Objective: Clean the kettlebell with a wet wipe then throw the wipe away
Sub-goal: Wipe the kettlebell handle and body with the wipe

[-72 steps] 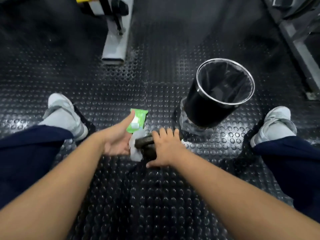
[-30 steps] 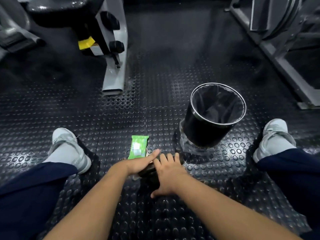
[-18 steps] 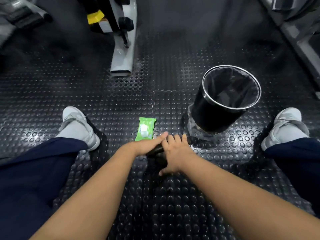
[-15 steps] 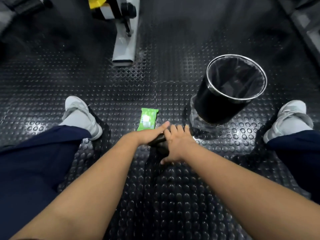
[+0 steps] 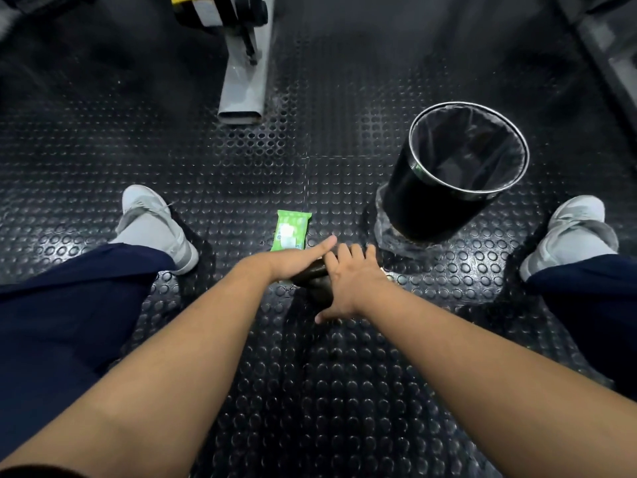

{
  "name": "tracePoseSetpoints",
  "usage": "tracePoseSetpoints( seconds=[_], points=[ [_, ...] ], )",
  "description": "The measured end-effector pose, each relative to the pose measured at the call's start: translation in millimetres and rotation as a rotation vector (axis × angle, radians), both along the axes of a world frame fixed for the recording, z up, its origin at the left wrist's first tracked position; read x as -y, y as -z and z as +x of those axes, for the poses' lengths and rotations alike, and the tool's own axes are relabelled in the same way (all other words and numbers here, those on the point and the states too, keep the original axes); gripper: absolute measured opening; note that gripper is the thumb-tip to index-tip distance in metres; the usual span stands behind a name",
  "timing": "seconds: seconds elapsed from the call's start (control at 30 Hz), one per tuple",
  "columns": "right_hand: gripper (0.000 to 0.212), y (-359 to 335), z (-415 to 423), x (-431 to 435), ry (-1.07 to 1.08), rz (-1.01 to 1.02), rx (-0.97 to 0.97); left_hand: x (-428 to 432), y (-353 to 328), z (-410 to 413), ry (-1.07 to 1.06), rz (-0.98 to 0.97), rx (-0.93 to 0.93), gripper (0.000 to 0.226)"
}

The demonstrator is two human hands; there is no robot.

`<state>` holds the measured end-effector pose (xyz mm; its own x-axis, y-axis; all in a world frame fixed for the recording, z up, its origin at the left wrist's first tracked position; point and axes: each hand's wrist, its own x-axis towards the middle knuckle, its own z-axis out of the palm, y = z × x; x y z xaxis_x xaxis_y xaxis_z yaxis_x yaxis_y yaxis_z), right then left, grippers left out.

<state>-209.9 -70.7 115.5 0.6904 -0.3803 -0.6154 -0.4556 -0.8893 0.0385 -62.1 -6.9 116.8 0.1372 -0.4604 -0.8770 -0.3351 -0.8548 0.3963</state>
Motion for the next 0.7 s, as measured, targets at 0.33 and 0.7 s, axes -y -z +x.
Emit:
tracePoseSetpoints(
  seconds=[0.33, 0.7],
  points=[
    [0.142, 6.0, 3.7, 0.2, -0.013, -0.01, -0.009, 3.7, -4.5, 1.1, 0.045, 0.006, -0.013, 0.109],
    [0.142, 6.8, 1.0, 0.8, -0.008, -0.016, 0.004, 6.4, -26.7, 6.5, 0.093, 0.058, -0.007, 0.118]
  ],
)
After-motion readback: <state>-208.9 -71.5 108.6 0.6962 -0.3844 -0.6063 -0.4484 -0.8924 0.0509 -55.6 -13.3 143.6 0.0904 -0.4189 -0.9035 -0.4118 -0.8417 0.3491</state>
